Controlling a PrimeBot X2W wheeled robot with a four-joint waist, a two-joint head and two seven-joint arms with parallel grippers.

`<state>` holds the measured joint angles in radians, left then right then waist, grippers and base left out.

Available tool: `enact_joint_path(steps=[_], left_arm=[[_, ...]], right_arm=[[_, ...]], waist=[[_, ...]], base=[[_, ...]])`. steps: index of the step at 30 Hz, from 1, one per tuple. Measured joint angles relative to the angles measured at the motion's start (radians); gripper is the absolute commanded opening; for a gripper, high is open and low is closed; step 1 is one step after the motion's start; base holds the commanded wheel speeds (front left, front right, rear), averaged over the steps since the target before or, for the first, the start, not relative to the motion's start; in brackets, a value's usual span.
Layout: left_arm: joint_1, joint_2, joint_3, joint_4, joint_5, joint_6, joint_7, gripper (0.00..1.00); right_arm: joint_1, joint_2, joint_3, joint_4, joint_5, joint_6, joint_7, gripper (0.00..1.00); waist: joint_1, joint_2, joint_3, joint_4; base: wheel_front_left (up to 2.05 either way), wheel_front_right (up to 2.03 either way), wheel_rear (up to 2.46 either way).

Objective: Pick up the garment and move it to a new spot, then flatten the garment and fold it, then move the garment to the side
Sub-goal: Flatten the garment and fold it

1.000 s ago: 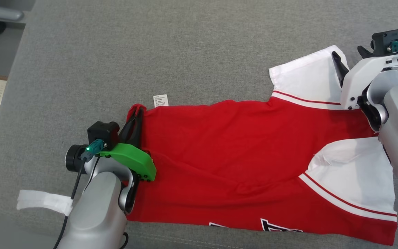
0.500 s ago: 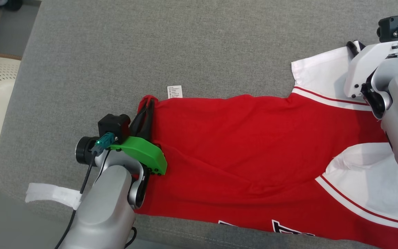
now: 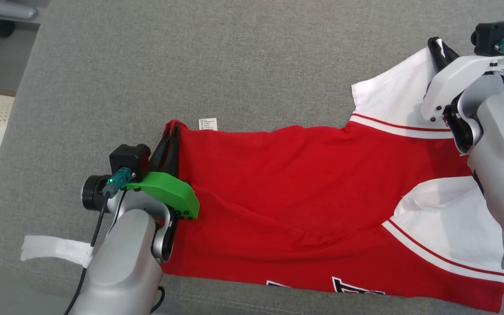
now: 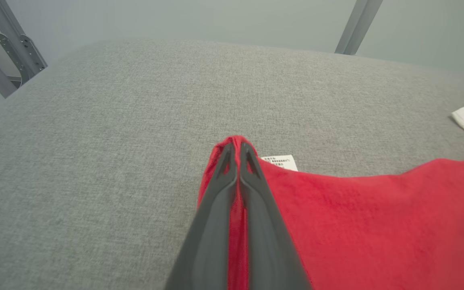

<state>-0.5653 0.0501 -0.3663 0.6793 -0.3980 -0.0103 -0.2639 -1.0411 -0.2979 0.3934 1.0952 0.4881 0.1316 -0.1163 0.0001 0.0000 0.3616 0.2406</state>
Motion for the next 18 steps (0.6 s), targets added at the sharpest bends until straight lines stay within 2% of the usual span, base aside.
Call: enact_joint_path(steps=[8, 18], left_arm=[[0.044, 0.001, 0.095, 0.018, 0.069, -0.030, 0.000, 0.00], [0.119, 0.011, 0.196, 0.022, 0.133, -0.061, 0.000, 0.00]], right_arm=[[0.129, -0.031, 0.052, -0.142, 0.111, 0.000, -0.107, 0.00], [0.331, -0.080, 0.052, -0.351, 0.225, 0.000, -0.142, 0.00]], waist=[[-0.0001, 0.0000, -0.059, -0.042], [-0.0002, 0.0000, -0.130, -0.104]], base=[[0.00, 0.00, 0.00], [0.00, 0.00, 0.00]])
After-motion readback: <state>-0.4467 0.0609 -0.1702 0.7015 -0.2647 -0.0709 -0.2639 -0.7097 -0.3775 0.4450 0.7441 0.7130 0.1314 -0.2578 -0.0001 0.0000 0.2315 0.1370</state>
